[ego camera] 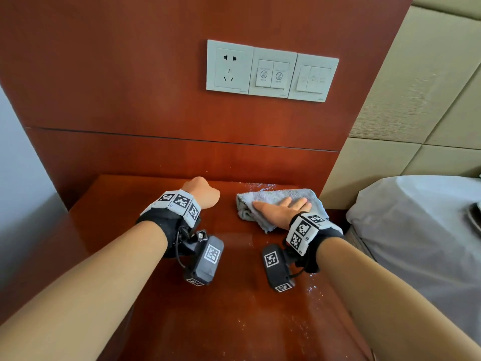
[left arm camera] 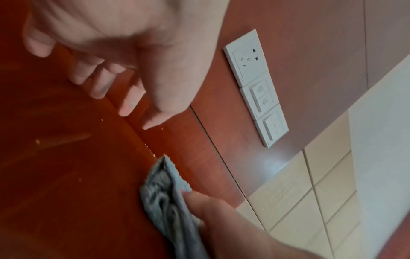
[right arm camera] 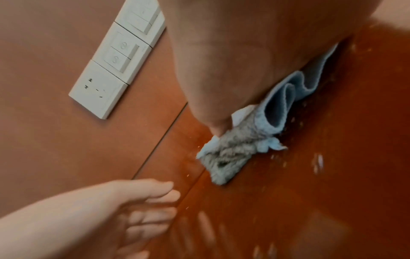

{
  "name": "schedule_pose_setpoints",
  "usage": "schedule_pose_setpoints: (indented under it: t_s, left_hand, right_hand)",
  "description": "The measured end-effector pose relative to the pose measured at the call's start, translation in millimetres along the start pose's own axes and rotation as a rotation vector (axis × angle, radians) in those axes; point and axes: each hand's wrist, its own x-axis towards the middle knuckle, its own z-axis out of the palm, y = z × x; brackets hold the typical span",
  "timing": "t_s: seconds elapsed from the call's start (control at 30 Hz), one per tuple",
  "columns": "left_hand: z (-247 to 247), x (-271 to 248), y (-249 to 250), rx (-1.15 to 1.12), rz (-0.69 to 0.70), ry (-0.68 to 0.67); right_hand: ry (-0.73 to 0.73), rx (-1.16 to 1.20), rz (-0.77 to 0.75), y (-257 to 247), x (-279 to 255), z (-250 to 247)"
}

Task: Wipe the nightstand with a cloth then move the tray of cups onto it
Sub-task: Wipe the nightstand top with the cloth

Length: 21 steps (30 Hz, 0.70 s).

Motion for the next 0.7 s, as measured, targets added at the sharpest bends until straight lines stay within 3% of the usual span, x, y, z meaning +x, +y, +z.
schedule_pose_setpoints:
  t_s: [0.23,0.43,0.57,0.7]
  left_hand:
    - [-37.6,23.5,-20.0,-0.402,-0.234,0.042]
    - [-46.8,33.8,-35.1,-0.580,-0.254,0.043]
    - [-55.7,34.8,-51.9,-0.800,-0.315,-0.004]
    - [-62.4,28.0,-65.8,-0.859,-0.300,0.009]
  right_hand:
    - [-0.075,-0.047,-0.226,-17.2,29.2,-17.1]
    - [0.008,-0.133,-0.351,-57.6,22.3,4.0]
    - [-0.041,-0.151,-0.400,-67.3,11.3,10.6]
    - [-0.089,-0.160,-0.553,-98.7,-8.2,33.0]
